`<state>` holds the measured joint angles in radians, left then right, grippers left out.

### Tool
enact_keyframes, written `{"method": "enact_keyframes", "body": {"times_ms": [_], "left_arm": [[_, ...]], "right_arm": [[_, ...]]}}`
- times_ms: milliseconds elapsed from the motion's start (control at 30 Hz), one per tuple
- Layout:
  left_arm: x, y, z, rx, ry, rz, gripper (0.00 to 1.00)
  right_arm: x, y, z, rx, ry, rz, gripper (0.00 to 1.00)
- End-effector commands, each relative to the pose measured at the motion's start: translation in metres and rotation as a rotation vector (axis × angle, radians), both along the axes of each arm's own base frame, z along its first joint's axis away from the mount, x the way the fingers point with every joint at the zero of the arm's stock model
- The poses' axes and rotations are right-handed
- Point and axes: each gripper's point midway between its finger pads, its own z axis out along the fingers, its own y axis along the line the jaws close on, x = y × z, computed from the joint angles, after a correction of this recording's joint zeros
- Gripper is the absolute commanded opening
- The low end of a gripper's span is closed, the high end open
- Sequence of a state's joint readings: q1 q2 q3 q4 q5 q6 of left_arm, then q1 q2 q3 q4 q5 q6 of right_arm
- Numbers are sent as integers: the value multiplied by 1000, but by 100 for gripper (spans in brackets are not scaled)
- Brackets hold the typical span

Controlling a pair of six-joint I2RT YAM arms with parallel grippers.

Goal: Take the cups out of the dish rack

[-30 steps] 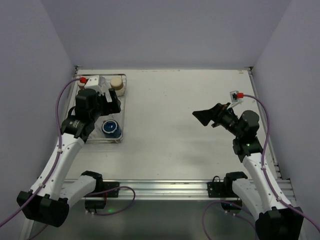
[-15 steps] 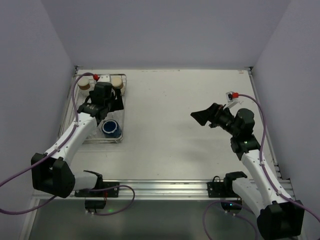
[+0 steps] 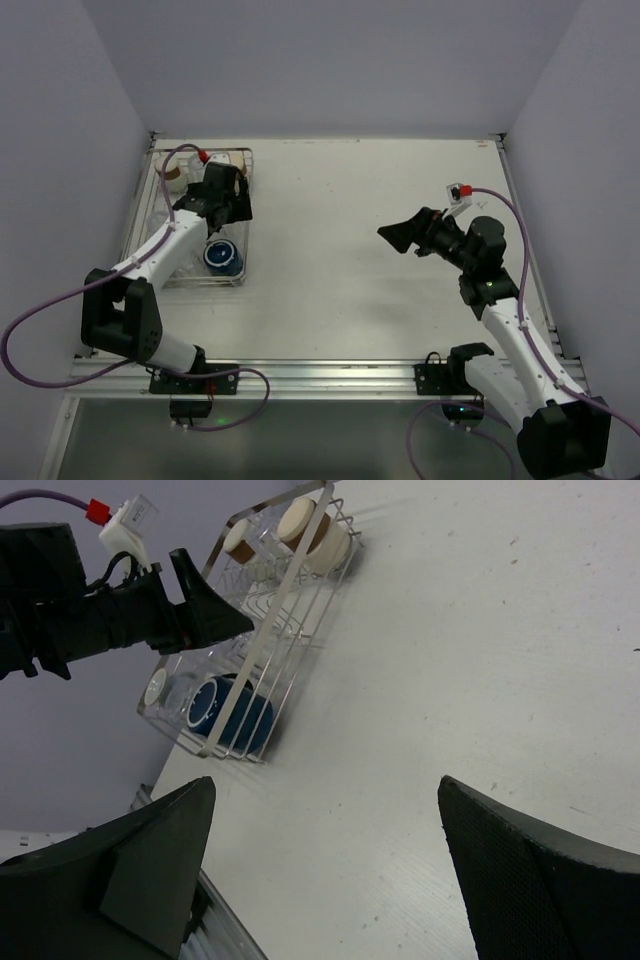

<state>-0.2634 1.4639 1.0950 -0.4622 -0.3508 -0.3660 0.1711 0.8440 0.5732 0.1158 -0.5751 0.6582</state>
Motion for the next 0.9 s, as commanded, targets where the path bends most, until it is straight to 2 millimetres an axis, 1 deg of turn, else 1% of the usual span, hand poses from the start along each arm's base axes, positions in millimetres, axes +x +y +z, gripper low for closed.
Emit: {"method": "enact_keyframes", "body": {"times_ms": [0,33,233,333,400,500,533,600,633,667,700,733,800,833,867], "left_arm": [[17,3,8,3,-63,61,89],[19,3,2,8,-53,64,89],[24,0,-14,2,-20,76,88],[26,1,-21,2,-21,90,84],[27,2,-22,6,-28,97,73],[28,3,-20,11,-42,100,64],[29,3,-20,12,-43,99,56],[28,3,-19,8,-41,97,45],[28,2,-14,-1,-52,93,37],[28,1,-11,-6,-61,89,34],[29,1,-2,-13,-81,87,31],[29,0,14,-26,-118,84,28],[31,-2,37,-43,-171,70,27],[29,-2,59,-60,-222,65,25],[28,-4,70,-72,-247,52,24]], "right_arm": [[0,3,19,-5,-53,15,95],[0,2,19,-5,-52,15,95],[-5,5,23,-1,-64,34,95],[-7,6,24,0,-70,38,95],[-7,6,24,2,-72,41,95],[-8,8,24,5,-68,51,94],[-8,8,23,5,-65,51,94],[-7,8,23,4,-63,50,94],[-7,8,23,3,-65,50,94],[-7,8,22,3,-63,49,94],[-6,9,23,3,-62,50,94],[-5,9,21,5,-53,48,94],[-5,14,22,10,-51,64,94],[-6,16,22,16,-43,69,94],[-4,19,20,20,-36,76,94]]}}
